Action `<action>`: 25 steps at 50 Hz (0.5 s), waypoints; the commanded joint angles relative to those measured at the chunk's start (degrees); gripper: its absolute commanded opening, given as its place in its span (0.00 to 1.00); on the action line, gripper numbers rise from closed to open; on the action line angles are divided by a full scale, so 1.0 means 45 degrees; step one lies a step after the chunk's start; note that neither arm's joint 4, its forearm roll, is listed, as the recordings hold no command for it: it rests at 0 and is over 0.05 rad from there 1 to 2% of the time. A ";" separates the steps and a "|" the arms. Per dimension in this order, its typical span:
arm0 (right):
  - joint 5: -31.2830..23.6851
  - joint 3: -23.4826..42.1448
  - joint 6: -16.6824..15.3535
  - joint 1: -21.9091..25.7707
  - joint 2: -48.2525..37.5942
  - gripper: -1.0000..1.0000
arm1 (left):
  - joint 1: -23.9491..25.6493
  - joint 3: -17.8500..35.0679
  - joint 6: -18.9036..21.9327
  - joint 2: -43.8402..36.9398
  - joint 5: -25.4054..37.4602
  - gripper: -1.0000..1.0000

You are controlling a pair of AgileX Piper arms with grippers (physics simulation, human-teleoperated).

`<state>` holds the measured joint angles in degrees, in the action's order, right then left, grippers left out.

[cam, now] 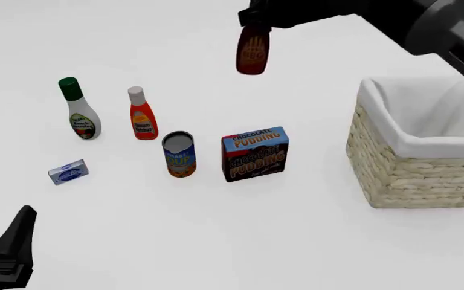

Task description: Pick the bbq sauce and place it in the basket.

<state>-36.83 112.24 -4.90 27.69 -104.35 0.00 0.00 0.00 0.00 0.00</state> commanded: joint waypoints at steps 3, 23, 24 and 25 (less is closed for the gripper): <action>0.0180 -0.1082 0.0088 -0.0362 0.1502 0.00 | 0.0000 0.0000 0.0000 0.0000 0.0000 1.00; -0.0190 -0.1658 -0.0200 -0.0994 0.3066 0.00 | 0.0000 0.0000 0.0000 0.0000 0.0000 1.00; -0.0197 -0.1683 -0.0212 -0.1029 0.3150 0.00 | 0.0000 0.0000 0.0000 0.0000 0.0000 1.00; -0.0221 -0.1695 -0.0196 -0.1070 0.3215 0.00 | 0.0000 0.0000 0.0000 0.0000 0.0000 1.00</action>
<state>-37.23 105.55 -5.93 24.35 -93.81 0.00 0.00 0.00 0.00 0.00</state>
